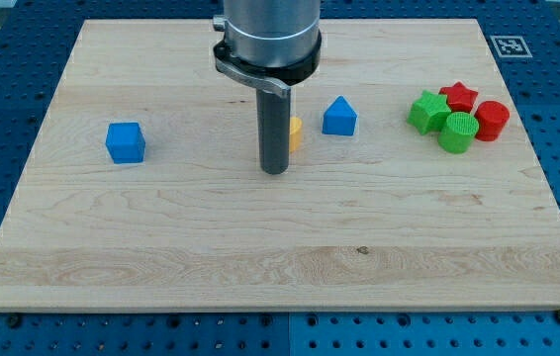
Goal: Push the yellow heart diagonal right bottom to the yellow hexagon
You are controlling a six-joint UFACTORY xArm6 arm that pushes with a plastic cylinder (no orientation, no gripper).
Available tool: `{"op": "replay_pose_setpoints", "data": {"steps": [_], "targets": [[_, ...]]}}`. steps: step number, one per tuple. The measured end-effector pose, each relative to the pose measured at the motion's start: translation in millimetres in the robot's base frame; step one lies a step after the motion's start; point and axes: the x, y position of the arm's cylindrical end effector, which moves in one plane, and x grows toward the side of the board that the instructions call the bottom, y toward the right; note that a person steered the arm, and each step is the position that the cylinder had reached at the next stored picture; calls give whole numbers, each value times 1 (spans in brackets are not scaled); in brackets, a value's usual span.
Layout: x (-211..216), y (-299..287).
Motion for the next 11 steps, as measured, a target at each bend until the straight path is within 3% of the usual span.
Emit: {"op": "replay_pose_setpoints", "data": {"steps": [4, 5, 7, 11], "targets": [[-12, -12], [-12, 18], [-58, 3], [-51, 8]]}}
